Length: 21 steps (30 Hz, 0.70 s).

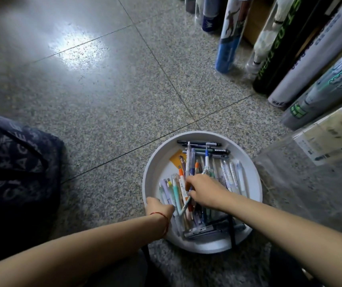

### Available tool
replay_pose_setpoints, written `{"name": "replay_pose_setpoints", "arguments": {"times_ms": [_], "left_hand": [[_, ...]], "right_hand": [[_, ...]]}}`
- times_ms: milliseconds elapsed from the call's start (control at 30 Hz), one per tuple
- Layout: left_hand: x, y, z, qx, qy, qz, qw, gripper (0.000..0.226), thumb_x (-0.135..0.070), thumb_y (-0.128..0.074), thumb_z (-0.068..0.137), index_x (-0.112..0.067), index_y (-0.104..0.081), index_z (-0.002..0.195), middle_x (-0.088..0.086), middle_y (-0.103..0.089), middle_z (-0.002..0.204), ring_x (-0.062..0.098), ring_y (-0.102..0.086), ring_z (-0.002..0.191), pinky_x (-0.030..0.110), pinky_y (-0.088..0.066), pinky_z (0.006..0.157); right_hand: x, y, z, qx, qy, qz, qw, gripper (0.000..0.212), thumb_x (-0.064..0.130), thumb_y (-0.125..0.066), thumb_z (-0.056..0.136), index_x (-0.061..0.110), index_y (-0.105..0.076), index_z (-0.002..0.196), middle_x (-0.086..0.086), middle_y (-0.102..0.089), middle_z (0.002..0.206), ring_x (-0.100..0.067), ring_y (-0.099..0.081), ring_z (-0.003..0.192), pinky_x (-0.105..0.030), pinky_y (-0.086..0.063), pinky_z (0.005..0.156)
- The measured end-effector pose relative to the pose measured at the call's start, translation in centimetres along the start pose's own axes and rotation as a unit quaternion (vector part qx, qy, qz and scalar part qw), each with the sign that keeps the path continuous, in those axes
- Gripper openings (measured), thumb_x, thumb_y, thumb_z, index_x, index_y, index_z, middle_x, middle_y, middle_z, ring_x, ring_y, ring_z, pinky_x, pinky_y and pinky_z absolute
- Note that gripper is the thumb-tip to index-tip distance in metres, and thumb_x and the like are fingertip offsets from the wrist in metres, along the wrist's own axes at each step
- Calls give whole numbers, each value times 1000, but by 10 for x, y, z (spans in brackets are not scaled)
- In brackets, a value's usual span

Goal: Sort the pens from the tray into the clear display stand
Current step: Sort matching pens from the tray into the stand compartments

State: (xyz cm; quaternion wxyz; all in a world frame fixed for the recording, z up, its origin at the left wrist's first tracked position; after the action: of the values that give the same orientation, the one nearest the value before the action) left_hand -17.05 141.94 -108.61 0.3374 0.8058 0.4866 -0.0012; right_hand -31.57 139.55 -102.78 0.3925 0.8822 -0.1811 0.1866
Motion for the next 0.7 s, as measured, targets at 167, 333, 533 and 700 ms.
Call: {"name": "replay_pose_setpoints", "arguments": {"times_ms": [167, 333, 533, 700], "left_hand": [[1, -9, -5, 38, -4, -6, 999, 27, -21, -72, 77, 1, -59, 86, 18, -62, 77, 30, -61, 75, 30, -44, 63], [-6, -9, -4, 56, -43, 5, 997, 19, -15, -69, 79, -8, -59, 63, 8, -56, 61, 21, -50, 61, 25, -40, 59], [-5, -3, 8, 55, -51, 12, 997, 25, -7, -64, 80, -12, -48, 61, 5, -50, 59, 23, -54, 63, 28, -49, 60], [-2, -1, 13, 73, -32, -36, 996, 9, -5, -54, 84, 3, -55, 79, 16, -54, 69, 29, -57, 65, 41, -56, 66]], "right_hand": [[13, -14, 9, 23, -36, 64, 997, 22, 9, -49, 92, 0, -64, 106, -14, -64, 108, -25, -61, 92, -32, -51, 82], [16, -33, 8, -15, -95, 29, 995, 17, 7, -48, 93, 1, -54, 108, -15, -59, 109, -32, -58, 98, -32, -43, 73], [12, -38, 6, 7, -75, 64, 995, 15, 8, -46, 92, 7, -55, 105, -13, -60, 108, -30, -58, 98, -38, -50, 82], [8, -34, 4, 4, -73, 27, 997, 20, 7, -43, 91, 7, -59, 104, -13, -62, 106, -29, -60, 95, -37, -51, 79]]}}
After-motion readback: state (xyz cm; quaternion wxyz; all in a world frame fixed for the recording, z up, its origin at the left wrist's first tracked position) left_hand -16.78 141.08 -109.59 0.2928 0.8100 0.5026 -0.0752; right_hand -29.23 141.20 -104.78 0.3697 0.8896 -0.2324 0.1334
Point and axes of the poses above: each hand's wrist, its own z-axis towards the middle knuckle, its own y-axis out of the back of the hand, x = y × z, the point moved 4 cm from there along z, towards the middle knuckle
